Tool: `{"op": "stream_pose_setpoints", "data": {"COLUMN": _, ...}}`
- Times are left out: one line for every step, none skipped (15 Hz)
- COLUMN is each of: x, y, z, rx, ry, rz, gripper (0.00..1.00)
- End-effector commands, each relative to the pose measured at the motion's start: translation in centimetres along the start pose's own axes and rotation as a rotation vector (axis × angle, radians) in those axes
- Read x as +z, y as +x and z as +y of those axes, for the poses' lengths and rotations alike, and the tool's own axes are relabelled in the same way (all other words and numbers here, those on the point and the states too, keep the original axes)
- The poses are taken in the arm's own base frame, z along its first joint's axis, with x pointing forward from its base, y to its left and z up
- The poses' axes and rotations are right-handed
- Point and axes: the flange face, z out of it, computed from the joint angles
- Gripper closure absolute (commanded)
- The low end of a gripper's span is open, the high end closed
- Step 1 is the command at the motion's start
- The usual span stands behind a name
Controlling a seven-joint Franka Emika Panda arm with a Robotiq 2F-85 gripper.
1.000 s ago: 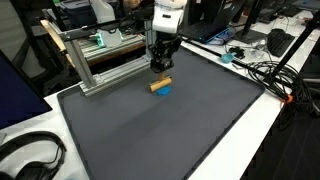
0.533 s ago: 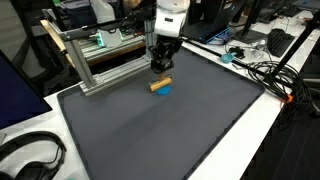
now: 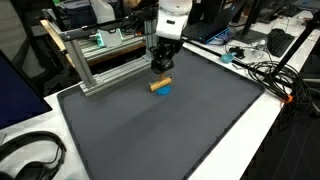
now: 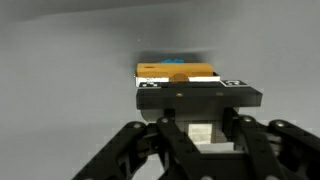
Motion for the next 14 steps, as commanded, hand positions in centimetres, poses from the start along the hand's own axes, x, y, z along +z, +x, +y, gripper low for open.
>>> {"op": "stream_pose_setpoints", "data": {"x": 6.60, "y": -0.29, "z": -1.40, "rx": 0.013, "ry": 0.042, "rz": -0.148, "gripper": 0.78}}
{"op": "stream_pose_setpoints", "data": {"x": 6.64, "y": -0.30, "z": -1.45, "rx": 0.013, "ry": 0.043, "rz": -0.151, "gripper": 0.78}}
{"op": "stream_pose_setpoints", "data": {"x": 6.68, "y": -0.33, "z": -1.51, "rx": 0.011, "ry": 0.040, "rz": -0.154, "gripper": 0.78}}
{"op": "stream_pose_setpoints", "data": {"x": 6.69, "y": -0.34, "z": -1.53, "rx": 0.012, "ry": 0.039, "rz": -0.157, "gripper": 0.78}}
{"op": "stream_pose_setpoints", "data": {"x": 6.72, "y": -0.32, "z": -1.58, "rx": 0.012, "ry": 0.038, "rz": -0.158, "gripper": 0.78}}
{"op": "stream_pose_setpoints", "data": {"x": 6.76, "y": -0.30, "z": -1.63, "rx": 0.013, "ry": 0.037, "rz": -0.159, "gripper": 0.78}}
{"op": "stream_pose_setpoints", "data": {"x": 6.77, "y": -0.28, "z": -1.67, "rx": 0.013, "ry": 0.038, "rz": -0.160, "gripper": 0.78}}
{"op": "stream_pose_setpoints", "data": {"x": 6.82, "y": -0.25, "z": -1.74, "rx": 0.013, "ry": 0.037, "rz": -0.162, "gripper": 0.78}}
{"op": "stream_pose_setpoints", "data": {"x": 6.85, "y": -0.21, "z": -1.81, "rx": 0.013, "ry": 0.037, "rz": -0.163, "gripper": 0.78}}
{"op": "stream_pose_setpoints", "data": {"x": 6.86, "y": -0.17, "z": -1.87, "rx": 0.013, "ry": 0.037, "rz": -0.164, "gripper": 0.78}}
{"op": "stream_pose_setpoints", "data": {"x": 6.87, "y": -0.12, "z": -1.94, "rx": 0.013, "ry": 0.036, "rz": -0.166, "gripper": 0.78}}
{"op": "stream_pose_setpoints", "data": {"x": 6.87, "y": -0.06, "z": -1.98, "rx": 0.013, "ry": 0.037, "rz": -0.168, "gripper": 0.78}}
{"op": "stream_pose_setpoints", "data": {"x": 6.87, "y": -0.01, "z": -2.00, "rx": 0.014, "ry": 0.036, "rz": -0.171, "gripper": 0.78}}
{"op": "stream_pose_setpoints", "data": {"x": 6.85, "y": 0.04, "z": -1.99, "rx": 0.016, "ry": 0.037, "rz": -0.173, "gripper": 0.78}}
